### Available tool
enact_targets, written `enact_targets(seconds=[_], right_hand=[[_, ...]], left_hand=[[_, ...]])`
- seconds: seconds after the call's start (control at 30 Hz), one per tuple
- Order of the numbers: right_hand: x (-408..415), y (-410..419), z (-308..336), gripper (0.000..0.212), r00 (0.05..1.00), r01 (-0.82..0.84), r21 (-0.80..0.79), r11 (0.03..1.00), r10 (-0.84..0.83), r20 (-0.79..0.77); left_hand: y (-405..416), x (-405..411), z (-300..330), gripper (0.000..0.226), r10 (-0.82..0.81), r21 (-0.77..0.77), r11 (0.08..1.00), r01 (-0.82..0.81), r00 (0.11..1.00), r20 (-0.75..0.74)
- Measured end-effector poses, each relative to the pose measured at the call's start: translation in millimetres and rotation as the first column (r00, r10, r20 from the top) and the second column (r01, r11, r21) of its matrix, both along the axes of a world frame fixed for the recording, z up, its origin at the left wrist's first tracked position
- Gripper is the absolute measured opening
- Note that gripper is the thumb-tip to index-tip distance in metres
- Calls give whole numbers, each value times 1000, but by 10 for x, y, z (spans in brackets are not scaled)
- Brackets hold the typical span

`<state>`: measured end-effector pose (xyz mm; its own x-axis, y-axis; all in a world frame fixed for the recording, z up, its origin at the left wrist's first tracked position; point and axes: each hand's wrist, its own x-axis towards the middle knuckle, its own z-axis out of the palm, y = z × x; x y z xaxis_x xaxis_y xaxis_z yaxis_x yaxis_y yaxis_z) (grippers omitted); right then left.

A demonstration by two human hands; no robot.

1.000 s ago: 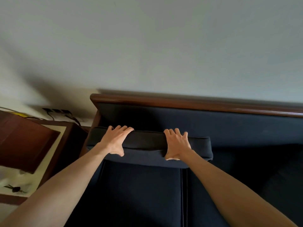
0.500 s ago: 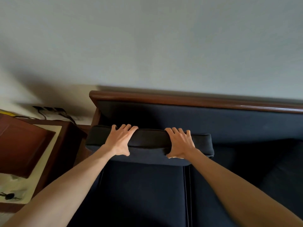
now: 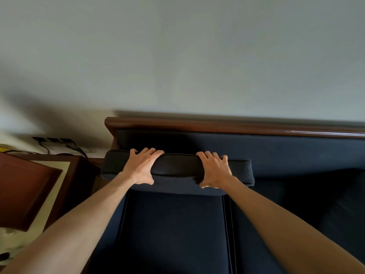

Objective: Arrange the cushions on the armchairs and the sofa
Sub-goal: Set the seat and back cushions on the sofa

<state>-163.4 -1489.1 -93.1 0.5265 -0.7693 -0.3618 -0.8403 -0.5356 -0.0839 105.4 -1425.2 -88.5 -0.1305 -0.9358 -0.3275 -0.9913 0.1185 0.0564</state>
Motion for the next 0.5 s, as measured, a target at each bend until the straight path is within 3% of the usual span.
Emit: enact_targets(seconds=[0.27,0.5], right_hand=[[120,-220,-82,110,999,-3,-48,999,5,51],[-79,-328,-213,106,993,91,-121,989,-80,89]], left_hand=[[-215,142,-68,114,48,20,999,-48,999,-17],[-456,103,-91,117,95,1,995,-95,995,-10]])
